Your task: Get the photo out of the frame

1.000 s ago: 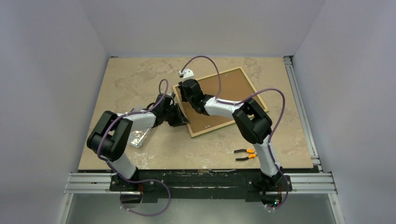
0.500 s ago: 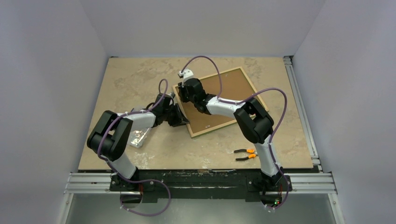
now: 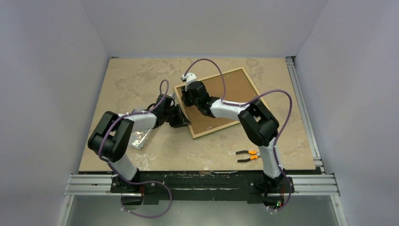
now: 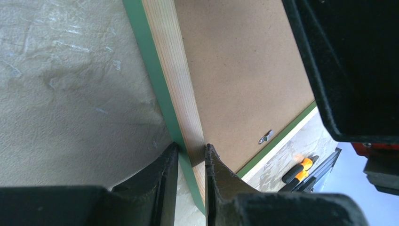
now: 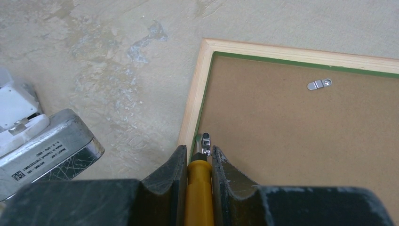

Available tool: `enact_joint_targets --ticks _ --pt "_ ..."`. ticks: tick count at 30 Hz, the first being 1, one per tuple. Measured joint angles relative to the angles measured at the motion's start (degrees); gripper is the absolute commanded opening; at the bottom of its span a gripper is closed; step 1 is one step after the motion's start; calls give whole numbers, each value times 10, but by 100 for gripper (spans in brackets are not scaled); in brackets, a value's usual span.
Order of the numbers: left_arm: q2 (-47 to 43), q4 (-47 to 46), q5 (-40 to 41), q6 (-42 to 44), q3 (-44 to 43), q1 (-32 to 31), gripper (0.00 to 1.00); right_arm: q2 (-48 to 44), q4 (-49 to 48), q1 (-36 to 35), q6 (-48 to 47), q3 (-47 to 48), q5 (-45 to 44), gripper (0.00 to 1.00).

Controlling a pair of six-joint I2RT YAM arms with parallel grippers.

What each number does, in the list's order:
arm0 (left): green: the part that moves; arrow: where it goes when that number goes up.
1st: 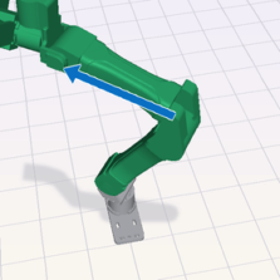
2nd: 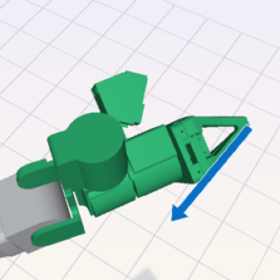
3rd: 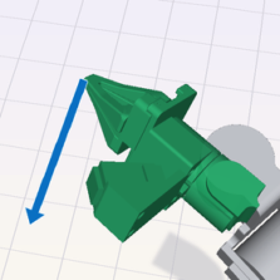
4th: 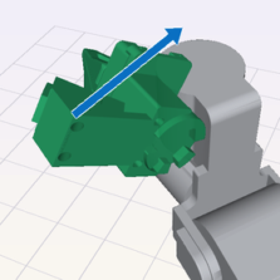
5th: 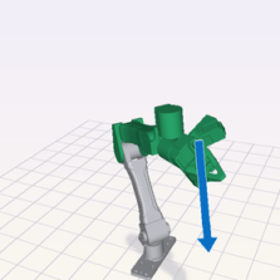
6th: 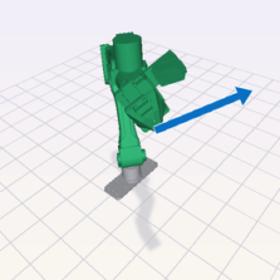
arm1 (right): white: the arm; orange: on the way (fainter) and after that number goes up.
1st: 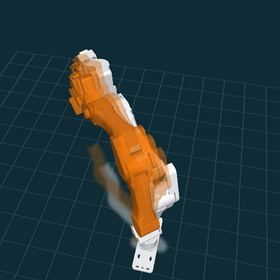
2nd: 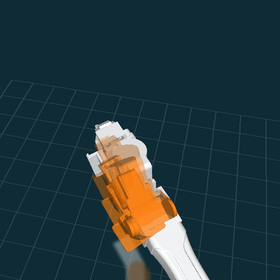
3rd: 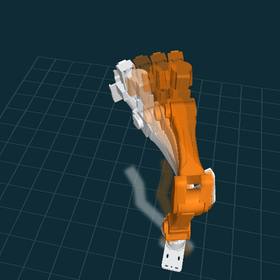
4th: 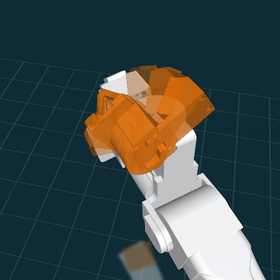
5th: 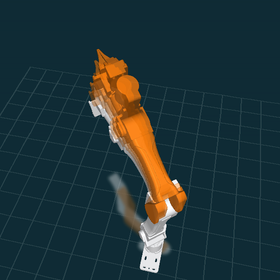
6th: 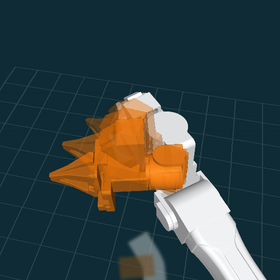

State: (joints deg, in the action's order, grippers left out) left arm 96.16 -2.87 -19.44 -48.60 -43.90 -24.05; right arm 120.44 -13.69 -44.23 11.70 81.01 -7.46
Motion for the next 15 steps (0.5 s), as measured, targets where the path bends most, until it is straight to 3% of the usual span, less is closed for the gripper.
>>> enact_joint_targets --ticks 15 --pt "4 -9 -4 -4 0 0 0 -6 13 -1 3 -2 -14 0"
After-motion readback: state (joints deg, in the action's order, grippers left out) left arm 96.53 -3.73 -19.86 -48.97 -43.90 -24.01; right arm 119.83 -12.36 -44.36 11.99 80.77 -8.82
